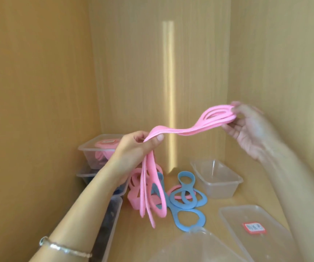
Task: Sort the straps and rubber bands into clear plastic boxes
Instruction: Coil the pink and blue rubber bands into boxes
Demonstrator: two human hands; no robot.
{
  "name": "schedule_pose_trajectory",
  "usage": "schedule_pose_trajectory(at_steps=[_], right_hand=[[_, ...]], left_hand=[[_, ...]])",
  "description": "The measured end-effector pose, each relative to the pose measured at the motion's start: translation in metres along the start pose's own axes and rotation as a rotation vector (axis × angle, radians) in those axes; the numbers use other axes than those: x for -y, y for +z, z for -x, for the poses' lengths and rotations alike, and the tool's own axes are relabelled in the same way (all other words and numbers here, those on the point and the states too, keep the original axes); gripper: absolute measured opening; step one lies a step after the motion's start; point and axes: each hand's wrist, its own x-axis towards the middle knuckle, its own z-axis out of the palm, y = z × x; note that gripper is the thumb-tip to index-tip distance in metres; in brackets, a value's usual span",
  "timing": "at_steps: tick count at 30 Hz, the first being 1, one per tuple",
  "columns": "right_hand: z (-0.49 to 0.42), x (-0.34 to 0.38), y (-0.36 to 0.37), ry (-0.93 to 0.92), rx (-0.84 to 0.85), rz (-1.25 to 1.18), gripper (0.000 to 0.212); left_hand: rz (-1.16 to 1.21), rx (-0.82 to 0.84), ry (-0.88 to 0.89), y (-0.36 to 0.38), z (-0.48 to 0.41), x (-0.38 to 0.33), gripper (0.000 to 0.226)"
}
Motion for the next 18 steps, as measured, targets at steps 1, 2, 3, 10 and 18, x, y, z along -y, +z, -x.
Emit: schedule_pose_trajectory(at_steps=[1,2,3,10,18], right_hand=[[-0.001,-0.005,-0.002,0.044,0.021,0.047,0.015],[-0.001,-0.009,-0.003,0.082,0.038,0.098,0.014],[0.001,-0.012,-0.003,0.121,0.053,0.151,0.013],[0.014,-0.048,-0.014,0.487,0.394,0.499,0.018],[0.032,-0.067,0.021,0.631,0.847,1.016,0.033]], left_hand=[[0.032,-0.012,-0.012,0.000,0.000,0.001,0.042],[0.073,-0.025,-0.027,-0.001,0.000,0.000,0.038],[0.116,-0.041,-0.042,-0.002,0.000,0.001,0.035],[0.222,-0.175,-0.043,-0.009,-0.003,0.002,0.036],[0.263,-0.168,-0.007,0.001,-0.003,0.000,0.022]])
